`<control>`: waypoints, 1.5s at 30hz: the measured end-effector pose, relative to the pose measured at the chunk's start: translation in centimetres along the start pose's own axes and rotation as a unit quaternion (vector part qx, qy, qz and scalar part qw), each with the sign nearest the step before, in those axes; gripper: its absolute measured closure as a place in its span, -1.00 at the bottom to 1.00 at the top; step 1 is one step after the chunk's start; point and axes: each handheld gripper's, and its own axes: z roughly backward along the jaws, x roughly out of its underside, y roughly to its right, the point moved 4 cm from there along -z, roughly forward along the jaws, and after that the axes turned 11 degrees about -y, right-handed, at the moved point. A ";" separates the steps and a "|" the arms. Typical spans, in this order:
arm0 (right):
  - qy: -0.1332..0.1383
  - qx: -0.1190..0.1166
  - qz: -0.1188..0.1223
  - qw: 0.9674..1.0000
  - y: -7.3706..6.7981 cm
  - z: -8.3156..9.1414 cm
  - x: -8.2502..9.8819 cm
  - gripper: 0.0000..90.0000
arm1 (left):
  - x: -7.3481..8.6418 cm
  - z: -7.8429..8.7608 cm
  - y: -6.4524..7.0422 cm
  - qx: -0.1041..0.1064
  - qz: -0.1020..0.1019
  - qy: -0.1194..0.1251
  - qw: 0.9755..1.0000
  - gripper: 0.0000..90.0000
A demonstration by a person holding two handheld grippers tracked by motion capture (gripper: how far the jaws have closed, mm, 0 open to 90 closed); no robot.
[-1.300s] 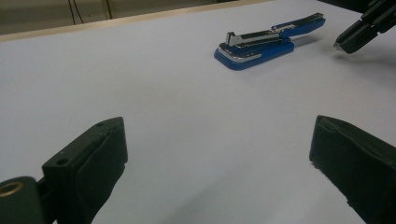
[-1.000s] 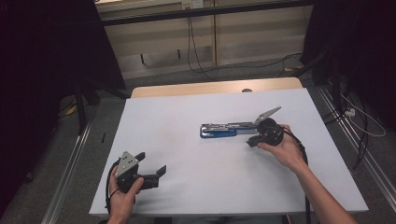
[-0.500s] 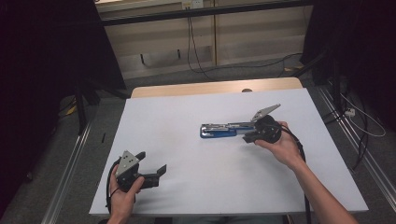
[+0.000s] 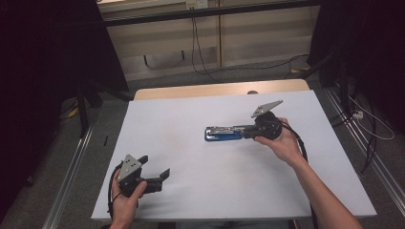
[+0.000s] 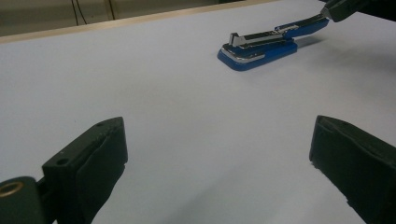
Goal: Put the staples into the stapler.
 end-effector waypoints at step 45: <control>0.041 -0.025 0.025 0.999 -0.1 -3.7 -5.7 0.76 | 0.1 0.1 -0.1 -0.002 -0.002 -0.002 1.000 -0.90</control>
